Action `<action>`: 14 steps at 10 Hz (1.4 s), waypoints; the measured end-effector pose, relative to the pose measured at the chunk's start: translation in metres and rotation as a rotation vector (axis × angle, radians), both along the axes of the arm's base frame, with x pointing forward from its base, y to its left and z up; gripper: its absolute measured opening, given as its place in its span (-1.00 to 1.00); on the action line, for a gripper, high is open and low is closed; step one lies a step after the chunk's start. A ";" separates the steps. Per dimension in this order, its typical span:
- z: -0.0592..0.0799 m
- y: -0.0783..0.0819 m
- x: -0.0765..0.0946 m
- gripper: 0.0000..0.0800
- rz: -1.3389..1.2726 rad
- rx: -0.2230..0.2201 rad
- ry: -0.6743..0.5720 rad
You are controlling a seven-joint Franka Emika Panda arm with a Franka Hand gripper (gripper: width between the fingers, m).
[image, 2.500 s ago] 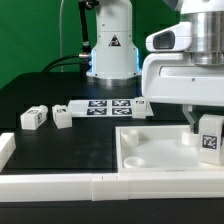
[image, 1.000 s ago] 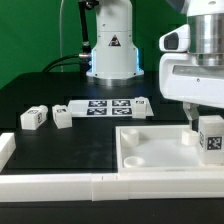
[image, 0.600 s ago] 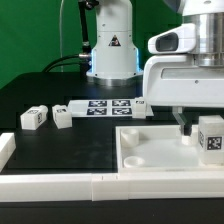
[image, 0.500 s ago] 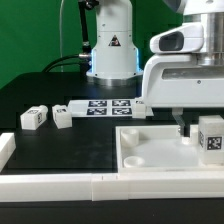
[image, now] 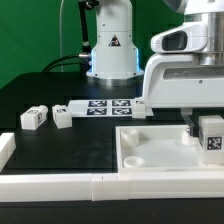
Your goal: Assemble one leg
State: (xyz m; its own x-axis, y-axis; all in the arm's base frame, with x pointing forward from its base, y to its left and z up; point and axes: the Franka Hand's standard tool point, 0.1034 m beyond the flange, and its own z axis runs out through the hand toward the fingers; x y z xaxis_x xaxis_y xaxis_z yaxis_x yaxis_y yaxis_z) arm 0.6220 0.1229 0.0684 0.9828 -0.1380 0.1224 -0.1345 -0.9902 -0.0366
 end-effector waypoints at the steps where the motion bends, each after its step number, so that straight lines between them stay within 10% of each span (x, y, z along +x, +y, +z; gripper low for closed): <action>1: 0.000 0.000 0.000 -0.28 -0.026 0.003 0.000; 14: -0.001 -0.002 -0.001 -0.27 -1.451 0.196 0.022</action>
Offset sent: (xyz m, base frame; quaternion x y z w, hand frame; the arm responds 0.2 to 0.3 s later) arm -0.0039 -0.0129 0.0040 -0.0359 0.0360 0.3841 0.9219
